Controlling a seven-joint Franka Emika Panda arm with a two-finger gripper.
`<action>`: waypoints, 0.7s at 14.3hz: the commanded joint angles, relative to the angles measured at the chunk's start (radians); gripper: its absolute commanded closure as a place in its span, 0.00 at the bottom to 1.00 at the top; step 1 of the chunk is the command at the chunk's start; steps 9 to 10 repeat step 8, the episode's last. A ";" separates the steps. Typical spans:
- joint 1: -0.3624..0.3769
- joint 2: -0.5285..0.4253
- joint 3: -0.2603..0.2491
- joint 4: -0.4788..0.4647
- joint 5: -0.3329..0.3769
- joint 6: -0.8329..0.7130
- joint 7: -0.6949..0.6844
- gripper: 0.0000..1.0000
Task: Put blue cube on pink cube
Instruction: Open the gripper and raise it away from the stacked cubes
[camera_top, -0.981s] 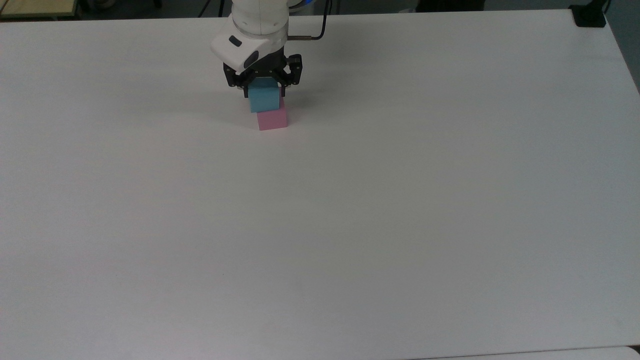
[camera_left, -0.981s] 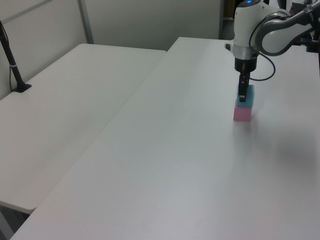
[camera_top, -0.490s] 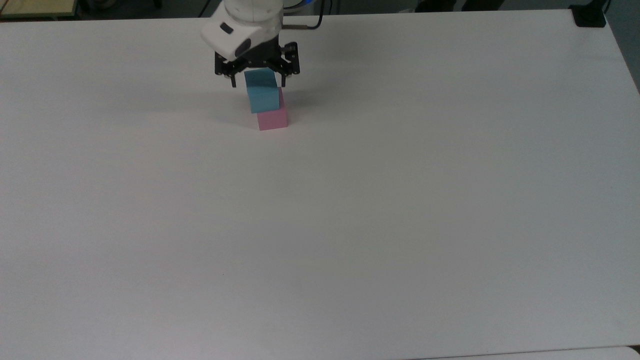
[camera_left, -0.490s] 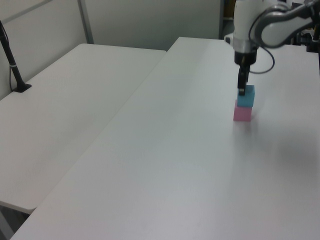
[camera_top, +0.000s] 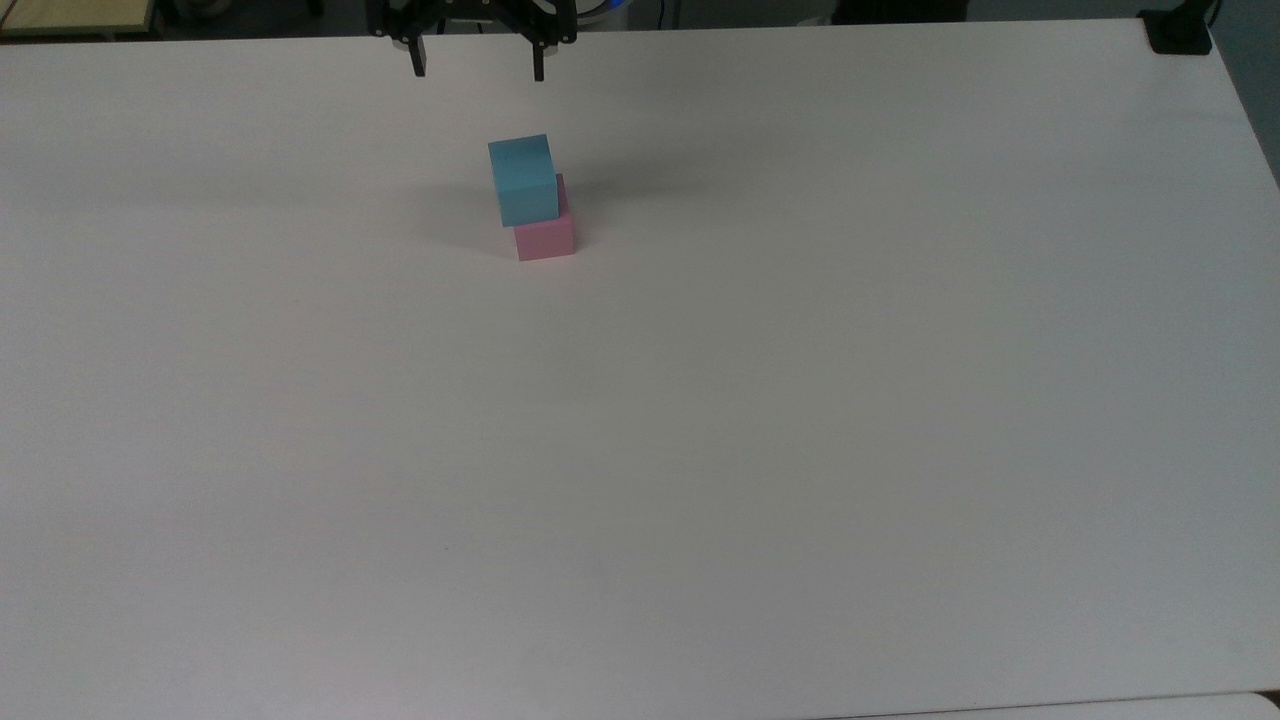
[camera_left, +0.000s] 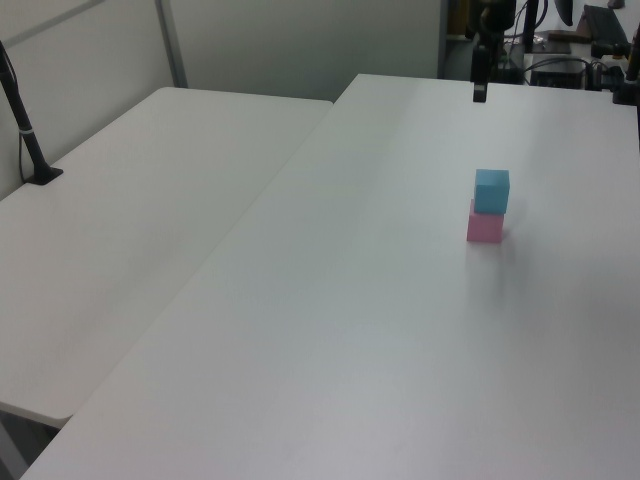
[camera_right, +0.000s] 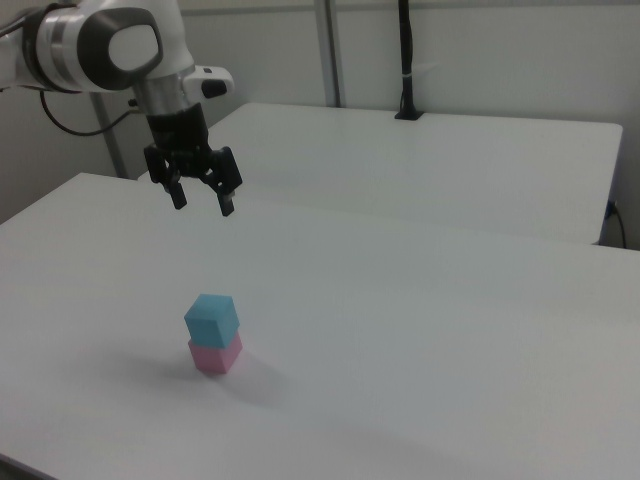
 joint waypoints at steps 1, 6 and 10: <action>-0.011 0.029 0.029 0.057 0.013 -0.051 0.002 0.00; 0.012 0.045 0.018 0.077 0.004 -0.058 0.108 0.00; 0.017 0.045 0.017 0.077 -0.001 -0.058 0.108 0.00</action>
